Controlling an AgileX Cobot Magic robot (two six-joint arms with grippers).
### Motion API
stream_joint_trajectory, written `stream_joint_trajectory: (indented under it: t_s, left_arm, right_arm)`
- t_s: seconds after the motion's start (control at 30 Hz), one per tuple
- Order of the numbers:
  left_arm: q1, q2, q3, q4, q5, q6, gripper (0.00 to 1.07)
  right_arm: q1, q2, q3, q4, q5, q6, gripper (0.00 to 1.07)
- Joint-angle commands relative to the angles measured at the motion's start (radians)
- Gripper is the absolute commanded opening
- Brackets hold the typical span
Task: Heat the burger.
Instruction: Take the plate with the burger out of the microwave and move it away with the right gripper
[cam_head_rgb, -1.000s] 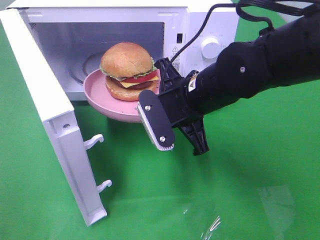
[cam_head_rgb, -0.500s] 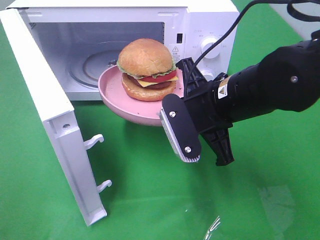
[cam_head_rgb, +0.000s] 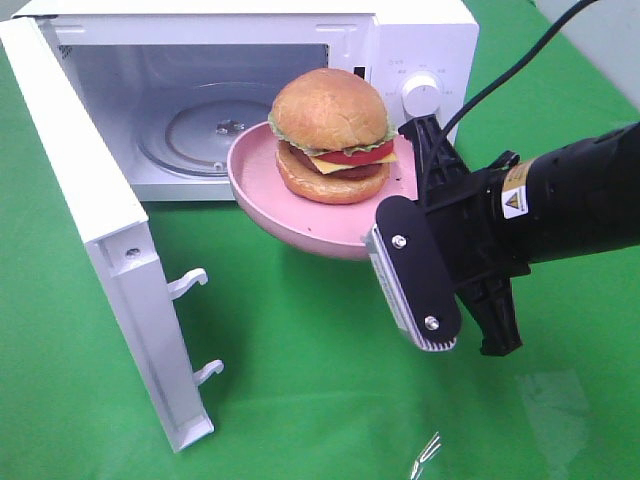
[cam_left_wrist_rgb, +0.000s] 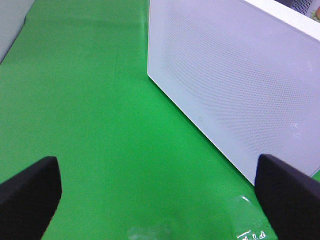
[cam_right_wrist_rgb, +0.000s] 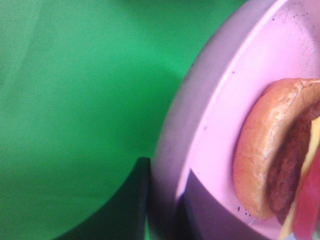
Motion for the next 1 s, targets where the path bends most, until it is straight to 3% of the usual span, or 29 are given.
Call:
stream_joint_trajectory:
  t_s: [0.03, 0.3, 1.0]
  left_arm:
    - [0.004, -0.017, 0.003, -0.005, -0.008, -0.005, 0.97]
    - [0.004, -0.017, 0.003, -0.005, -0.008, -0.005, 0.97]
    - [0.004, -0.017, 0.003, -0.005, -0.008, -0.005, 0.97]
  right_arm:
    - [-0.007, -0.073, 0.018, -0.056, -0.008, 0.046, 0.00]
    - [-0.007, -0.203, 0.063, -0.159, 0.105, 0.143, 0.00]
    - [-0.007, -0.495, 0.143, -0.271, 0.354, 0.334, 0.00]
